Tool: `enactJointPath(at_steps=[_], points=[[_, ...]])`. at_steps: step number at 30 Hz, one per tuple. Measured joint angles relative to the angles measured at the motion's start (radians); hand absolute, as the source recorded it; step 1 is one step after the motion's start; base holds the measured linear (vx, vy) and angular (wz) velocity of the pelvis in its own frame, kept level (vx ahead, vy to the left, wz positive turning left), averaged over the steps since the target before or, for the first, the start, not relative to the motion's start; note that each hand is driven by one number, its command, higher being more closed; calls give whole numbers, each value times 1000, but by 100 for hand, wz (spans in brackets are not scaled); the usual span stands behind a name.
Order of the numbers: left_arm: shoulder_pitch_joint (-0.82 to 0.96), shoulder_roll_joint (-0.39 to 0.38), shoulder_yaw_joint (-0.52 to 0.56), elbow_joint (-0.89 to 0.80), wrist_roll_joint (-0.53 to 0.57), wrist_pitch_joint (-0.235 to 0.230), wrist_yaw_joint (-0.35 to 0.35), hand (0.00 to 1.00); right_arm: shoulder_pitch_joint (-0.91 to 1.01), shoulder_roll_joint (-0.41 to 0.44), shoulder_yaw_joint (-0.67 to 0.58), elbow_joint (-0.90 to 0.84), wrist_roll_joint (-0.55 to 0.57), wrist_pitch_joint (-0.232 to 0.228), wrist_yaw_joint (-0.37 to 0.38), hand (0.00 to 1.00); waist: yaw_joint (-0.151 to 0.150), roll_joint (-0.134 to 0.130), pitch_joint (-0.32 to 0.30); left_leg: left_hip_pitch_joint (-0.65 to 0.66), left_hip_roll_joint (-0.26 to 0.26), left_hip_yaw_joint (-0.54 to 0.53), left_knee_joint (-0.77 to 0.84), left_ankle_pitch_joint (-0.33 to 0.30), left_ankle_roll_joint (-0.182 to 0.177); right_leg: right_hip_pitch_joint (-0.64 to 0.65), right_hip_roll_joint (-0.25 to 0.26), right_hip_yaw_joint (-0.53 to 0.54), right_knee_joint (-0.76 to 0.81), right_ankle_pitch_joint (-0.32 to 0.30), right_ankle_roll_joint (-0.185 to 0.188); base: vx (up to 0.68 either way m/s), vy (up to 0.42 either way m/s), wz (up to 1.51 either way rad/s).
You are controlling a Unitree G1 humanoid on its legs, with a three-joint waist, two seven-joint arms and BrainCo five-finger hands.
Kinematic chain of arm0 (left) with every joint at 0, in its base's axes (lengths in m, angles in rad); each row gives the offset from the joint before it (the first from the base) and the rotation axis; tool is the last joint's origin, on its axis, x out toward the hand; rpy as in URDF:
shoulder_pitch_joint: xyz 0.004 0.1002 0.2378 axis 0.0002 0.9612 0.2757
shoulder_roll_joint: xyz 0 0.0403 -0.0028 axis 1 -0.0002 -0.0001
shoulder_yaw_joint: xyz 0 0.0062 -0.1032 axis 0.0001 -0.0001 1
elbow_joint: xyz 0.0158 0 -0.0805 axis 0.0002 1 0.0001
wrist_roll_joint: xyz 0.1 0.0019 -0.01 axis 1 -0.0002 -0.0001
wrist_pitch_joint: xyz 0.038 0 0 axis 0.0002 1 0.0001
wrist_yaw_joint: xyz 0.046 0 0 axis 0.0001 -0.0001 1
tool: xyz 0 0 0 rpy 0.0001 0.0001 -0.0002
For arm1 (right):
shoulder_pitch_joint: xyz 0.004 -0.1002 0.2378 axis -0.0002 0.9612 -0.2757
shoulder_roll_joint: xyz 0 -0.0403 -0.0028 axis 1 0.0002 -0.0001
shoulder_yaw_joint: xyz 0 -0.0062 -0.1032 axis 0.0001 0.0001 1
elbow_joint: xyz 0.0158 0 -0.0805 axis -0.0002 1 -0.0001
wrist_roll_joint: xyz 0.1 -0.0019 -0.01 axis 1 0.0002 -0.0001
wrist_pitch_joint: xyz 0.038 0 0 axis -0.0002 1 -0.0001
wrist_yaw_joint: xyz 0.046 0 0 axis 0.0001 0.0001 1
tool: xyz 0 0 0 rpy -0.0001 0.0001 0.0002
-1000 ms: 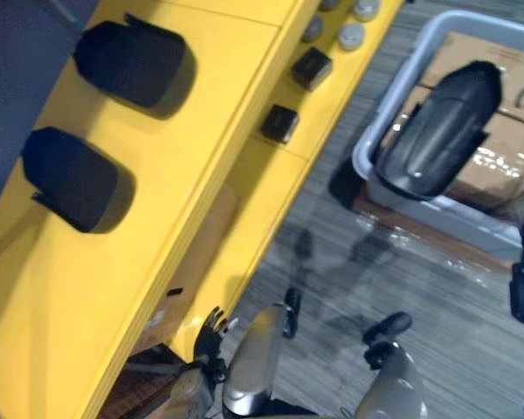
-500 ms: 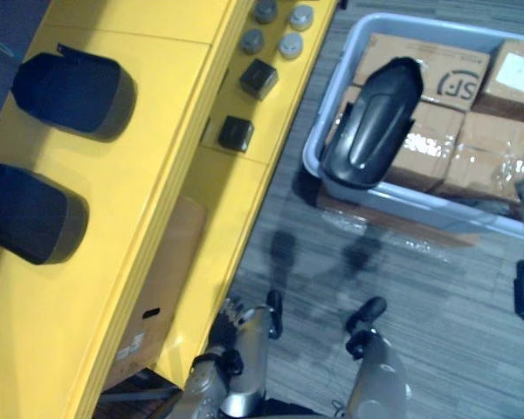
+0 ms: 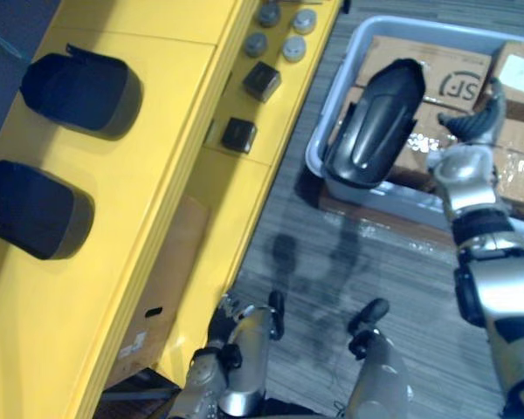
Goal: Walk over and take plastic housings, then place them on the shelf
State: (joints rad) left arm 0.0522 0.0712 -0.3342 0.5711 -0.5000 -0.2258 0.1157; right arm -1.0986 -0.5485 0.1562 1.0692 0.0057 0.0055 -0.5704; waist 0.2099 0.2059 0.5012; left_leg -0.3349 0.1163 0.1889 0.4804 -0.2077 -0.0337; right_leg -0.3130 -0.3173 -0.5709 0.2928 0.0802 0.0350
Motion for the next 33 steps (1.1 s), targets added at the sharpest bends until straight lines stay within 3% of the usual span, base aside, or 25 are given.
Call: enactJointPath(at_steps=[9, 12, 18, 22, 28, 29, 33], points=[[-13, -2, -1, 33, 5, -10, -2, 0, 35, 16, 2, 3, -1, 21, -22, 0, 2, 9, -6, 3, -28, -14, -25, 16, 7, 0, -29, -12, 11, -6, 7, -2, 34, 8], [-14, -3, -2, 38, 5, -13, -2, 0, 35, 16, 3, 8, -1, 52, -22, 0, 3, 11, -8, 4, -31, -14, -25, 16, 7, 0, -33, -12, 15, -8, 9, -8, 34, 2], [-14, -15, -6, 68, 5, -11, -2, 0, 71, 15, 4, 49, 2, 125, -16, 0, 11, 41, -28, 4, -39, -19, -28, 18, 9, 0, -47, -23, 29, -21, 14, -21, 37, 4], [-14, -20, -22, 80, 5, -10, -2, 0, 79, 4, 5, 60, 2, 131, -7, 0, 24, 61, -43, 3, -40, -24, -29, 18, 9, 0, -50, -28, 36, -27, 14, -11, 30, 4], [-17, -20, -27, 85, 7, -8, -2, 0, 77, -22, 27, 76, -1, 153, 20, 0, 27, 66, -47, 0, -46, -36, -34, 18, 8, -1, -61, -40, 49, -44, 15, -14, 33, 7], [-20, -20, -29, 89, 8, -6, -2, 0, 76, -34, 27, 77, 0, 162, 31, 100, 28, 68, -48, -2, -49, -41, -34, 17, 8, -1, -68, -44, 58, -51, 18, -21, 44, 14], [-24, -24, -33, 97, 8, -2, -7, 0, 65, -63, 27, 77, -1, 172, 54, 100, 34, 77, -55, -16, -51, -46, -30, 17, 8, -9, -72, -55, 61, -56, 14, -7, 40, 6]])
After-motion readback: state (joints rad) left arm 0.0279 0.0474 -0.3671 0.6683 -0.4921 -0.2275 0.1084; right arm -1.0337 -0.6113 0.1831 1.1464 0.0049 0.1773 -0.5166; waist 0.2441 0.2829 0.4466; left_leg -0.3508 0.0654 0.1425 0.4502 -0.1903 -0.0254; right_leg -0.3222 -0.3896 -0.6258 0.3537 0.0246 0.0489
